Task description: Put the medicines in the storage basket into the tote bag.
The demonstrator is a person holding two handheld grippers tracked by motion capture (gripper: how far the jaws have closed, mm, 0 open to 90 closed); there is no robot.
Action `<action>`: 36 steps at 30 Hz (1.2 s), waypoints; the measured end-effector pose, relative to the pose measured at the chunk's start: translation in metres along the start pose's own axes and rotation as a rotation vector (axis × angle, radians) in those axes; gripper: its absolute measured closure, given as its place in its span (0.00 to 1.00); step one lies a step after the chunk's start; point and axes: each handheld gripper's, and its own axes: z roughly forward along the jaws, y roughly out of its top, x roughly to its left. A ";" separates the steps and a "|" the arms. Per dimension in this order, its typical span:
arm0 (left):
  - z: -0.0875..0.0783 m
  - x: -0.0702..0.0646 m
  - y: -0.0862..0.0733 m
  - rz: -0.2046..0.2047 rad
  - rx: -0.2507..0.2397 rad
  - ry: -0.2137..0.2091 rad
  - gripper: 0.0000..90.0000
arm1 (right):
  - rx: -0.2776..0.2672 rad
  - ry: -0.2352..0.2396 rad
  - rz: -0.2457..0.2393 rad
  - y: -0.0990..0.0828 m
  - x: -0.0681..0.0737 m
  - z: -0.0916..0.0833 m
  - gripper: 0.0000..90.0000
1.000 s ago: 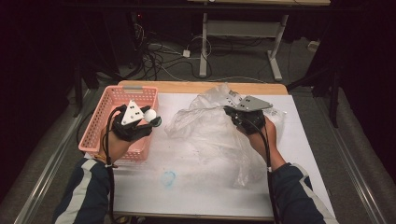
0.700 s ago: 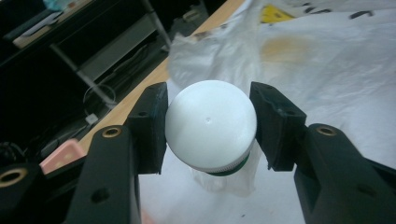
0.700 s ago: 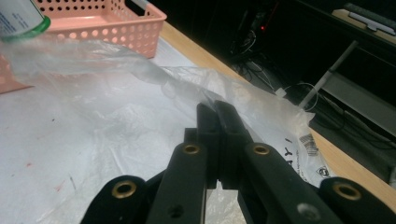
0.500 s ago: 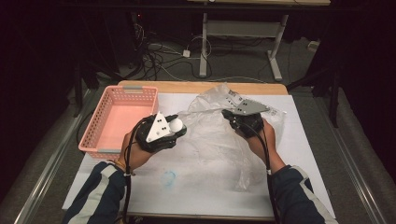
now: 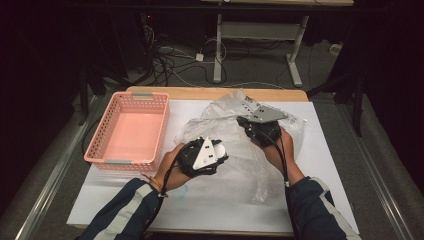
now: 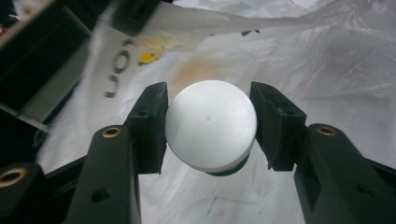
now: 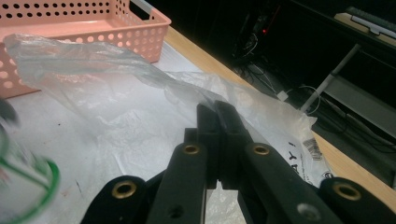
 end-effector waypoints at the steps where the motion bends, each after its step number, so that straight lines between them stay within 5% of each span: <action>1: 0.006 -0.002 0.000 0.005 0.009 -0.002 0.53 | -0.001 0.001 0.002 0.000 0.001 0.000 1.00; 12: 0.071 -0.004 -0.005 0.009 0.095 -0.019 0.53 | 0.011 0.009 0.001 -0.001 0.003 0.005 1.00; 21: 0.110 0.007 -0.014 -0.085 0.098 -0.006 0.53 | 0.021 0.019 0.009 -0.003 0.002 0.007 1.00; 29: 0.105 0.008 -0.014 -0.131 0.082 -0.009 0.48 | 0.040 0.018 0.023 -0.006 -0.001 0.010 1.00; 32: 0.092 0.003 -0.011 -0.119 0.049 0.017 0.41 | 0.050 0.017 0.032 -0.008 -0.004 0.011 1.00; 36: 0.062 -0.007 -0.001 -0.029 0.006 0.066 0.39 | 0.060 0.021 0.027 -0.010 -0.004 0.012 1.00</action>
